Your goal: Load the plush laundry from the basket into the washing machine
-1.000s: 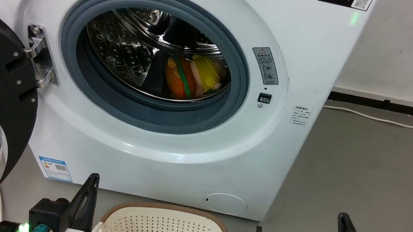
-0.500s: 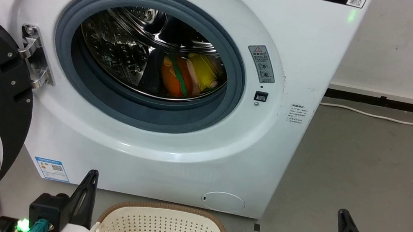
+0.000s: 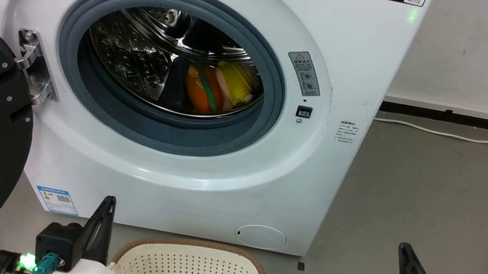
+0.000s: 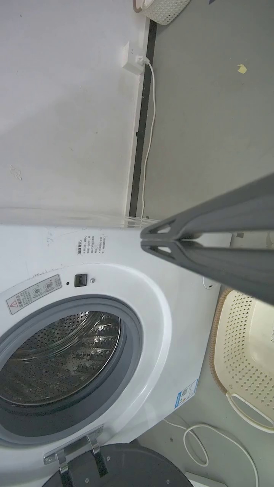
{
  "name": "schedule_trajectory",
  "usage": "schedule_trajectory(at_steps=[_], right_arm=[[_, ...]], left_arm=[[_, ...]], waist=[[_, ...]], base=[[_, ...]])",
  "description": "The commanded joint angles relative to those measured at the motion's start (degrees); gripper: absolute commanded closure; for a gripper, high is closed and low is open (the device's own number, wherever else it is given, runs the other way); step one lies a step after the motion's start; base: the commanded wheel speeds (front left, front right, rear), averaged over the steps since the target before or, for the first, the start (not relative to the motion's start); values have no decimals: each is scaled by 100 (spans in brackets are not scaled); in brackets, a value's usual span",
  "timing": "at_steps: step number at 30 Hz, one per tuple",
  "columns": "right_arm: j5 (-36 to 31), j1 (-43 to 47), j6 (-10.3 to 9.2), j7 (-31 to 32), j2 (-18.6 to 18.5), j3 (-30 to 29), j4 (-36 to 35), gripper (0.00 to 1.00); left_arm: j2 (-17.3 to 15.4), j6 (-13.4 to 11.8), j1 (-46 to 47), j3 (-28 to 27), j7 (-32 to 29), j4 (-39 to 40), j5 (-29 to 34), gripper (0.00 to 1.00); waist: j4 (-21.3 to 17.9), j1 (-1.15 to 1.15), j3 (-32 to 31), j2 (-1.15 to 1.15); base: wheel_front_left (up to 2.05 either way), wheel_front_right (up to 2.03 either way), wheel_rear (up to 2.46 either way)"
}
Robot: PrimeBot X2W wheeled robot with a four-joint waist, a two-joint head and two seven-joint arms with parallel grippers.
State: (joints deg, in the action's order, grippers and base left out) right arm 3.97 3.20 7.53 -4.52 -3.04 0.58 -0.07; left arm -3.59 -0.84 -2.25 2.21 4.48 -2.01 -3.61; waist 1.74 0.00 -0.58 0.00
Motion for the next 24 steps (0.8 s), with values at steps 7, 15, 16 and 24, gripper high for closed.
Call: schedule_trajectory(at_steps=[7, 15, 16, 24], right_arm=[[-118, -127, -3, 112, 12, -17, 6, 100], [-195, -180, -4, 206, 13, -28, 6, 100], [-205, -187, -4, 218, 13, -29, 6, 100], [-301, -254, -4, 335, 15, -44, 7, 100]], left_arm=[[25, 30, 116, -64, -110, 65, 98, 100], [38, 45, 147, -108, -204, 103, 171, 100], [39, 47, 150, -113, -215, 108, 180, 100], [55, 65, 188, -167, -332, 154, 271, 100]], waist=[[-33, 0, 11, 0], [-72, 0, 24, 0], [-77, 0, 26, 0], [-125, 0, 42, 0]], base=[[0, 0, 0], [0, 0, 0], [0, 0, 0], [0, 0, 0]])
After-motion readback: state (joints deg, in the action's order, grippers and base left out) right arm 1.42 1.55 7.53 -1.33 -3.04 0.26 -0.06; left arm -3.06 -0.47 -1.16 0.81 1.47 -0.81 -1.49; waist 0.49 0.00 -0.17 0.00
